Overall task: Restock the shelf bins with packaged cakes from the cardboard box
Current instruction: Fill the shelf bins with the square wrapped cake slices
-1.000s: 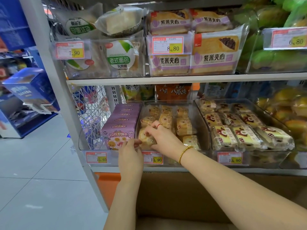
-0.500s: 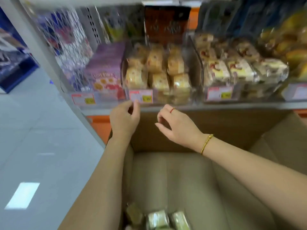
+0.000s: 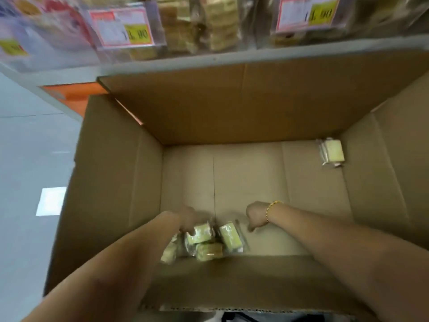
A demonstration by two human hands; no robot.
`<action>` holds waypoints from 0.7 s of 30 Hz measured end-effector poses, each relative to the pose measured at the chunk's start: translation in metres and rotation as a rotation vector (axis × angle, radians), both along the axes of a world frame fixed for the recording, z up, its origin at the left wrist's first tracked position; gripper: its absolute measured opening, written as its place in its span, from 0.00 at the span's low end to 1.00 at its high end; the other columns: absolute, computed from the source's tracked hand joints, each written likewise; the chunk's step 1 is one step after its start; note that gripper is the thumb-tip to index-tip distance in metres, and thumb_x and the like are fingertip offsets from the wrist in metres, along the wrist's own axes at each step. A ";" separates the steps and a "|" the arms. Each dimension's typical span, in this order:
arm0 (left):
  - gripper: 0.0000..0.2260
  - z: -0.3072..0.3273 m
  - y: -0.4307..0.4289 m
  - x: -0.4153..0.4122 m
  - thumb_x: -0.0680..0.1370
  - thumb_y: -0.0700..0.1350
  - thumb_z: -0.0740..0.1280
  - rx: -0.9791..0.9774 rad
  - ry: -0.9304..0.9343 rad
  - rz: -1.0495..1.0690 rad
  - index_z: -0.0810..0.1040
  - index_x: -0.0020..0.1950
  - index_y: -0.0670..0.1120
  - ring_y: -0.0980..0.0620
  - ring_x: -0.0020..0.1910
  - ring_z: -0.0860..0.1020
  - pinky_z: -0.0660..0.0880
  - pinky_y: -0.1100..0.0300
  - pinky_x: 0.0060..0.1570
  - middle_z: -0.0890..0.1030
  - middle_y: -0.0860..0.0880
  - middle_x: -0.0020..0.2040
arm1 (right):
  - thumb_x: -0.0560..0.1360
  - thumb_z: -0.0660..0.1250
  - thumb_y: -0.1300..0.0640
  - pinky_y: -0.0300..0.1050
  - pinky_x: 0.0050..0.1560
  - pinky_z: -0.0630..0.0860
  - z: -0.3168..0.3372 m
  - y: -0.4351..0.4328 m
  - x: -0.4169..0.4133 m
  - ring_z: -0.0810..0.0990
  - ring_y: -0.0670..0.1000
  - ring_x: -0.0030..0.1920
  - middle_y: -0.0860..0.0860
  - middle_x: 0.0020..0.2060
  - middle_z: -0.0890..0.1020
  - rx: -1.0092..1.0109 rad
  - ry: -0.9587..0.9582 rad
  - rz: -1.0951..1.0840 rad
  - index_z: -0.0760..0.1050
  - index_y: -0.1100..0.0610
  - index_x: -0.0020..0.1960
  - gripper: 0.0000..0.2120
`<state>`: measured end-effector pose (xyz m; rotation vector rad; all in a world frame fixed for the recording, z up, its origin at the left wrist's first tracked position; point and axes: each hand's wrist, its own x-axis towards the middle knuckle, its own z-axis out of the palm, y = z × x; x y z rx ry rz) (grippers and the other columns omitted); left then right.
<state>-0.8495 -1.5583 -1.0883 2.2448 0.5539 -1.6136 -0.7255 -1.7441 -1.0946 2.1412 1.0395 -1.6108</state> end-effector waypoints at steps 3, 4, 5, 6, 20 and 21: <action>0.23 -0.012 -0.009 -0.001 0.76 0.49 0.70 0.004 -0.086 0.001 0.71 0.67 0.41 0.46 0.60 0.77 0.71 0.60 0.51 0.78 0.45 0.62 | 0.75 0.69 0.49 0.41 0.37 0.69 -0.023 -0.007 -0.015 0.72 0.54 0.38 0.58 0.42 0.79 -0.001 0.095 -0.226 0.79 0.63 0.48 0.16; 0.24 -0.018 -0.012 -0.003 0.75 0.50 0.71 -0.011 -0.097 0.020 0.71 0.68 0.42 0.47 0.59 0.77 0.72 0.60 0.52 0.78 0.46 0.62 | 0.73 0.70 0.50 0.41 0.35 0.68 -0.030 -0.009 -0.019 0.71 0.52 0.35 0.56 0.39 0.77 0.005 0.139 -0.345 0.77 0.60 0.43 0.13; 0.27 -0.025 -0.014 -0.004 0.74 0.50 0.72 -0.024 -0.094 0.041 0.69 0.69 0.44 0.48 0.60 0.77 0.73 0.60 0.55 0.77 0.46 0.63 | 0.72 0.72 0.51 0.41 0.34 0.68 -0.039 -0.011 -0.024 0.72 0.51 0.34 0.54 0.38 0.75 0.013 0.183 -0.474 0.76 0.59 0.43 0.12; 0.29 -0.032 -0.017 -0.006 0.73 0.50 0.74 -0.039 -0.097 0.063 0.68 0.71 0.45 0.48 0.61 0.76 0.73 0.58 0.59 0.76 0.47 0.65 | 0.70 0.74 0.52 0.41 0.36 0.70 -0.043 -0.011 -0.028 0.73 0.50 0.36 0.53 0.39 0.75 0.033 0.212 -0.586 0.76 0.60 0.47 0.13; 0.23 -0.016 0.000 0.013 0.70 0.45 0.75 -0.021 -0.254 0.082 0.72 0.63 0.50 0.50 0.49 0.76 0.75 0.59 0.41 0.73 0.49 0.54 | 0.69 0.75 0.63 0.40 0.22 0.73 -0.019 -0.008 -0.009 0.76 0.47 0.23 0.49 0.39 0.73 0.292 0.255 -0.656 0.66 0.56 0.52 0.21; 0.21 -0.007 0.002 0.021 0.71 0.46 0.74 -0.017 -0.323 0.115 0.72 0.61 0.51 0.51 0.46 0.76 0.73 0.61 0.38 0.75 0.49 0.52 | 0.69 0.75 0.65 0.41 0.22 0.75 -0.008 -0.008 0.003 0.76 0.47 0.22 0.50 0.39 0.74 0.354 0.224 -0.709 0.66 0.56 0.51 0.20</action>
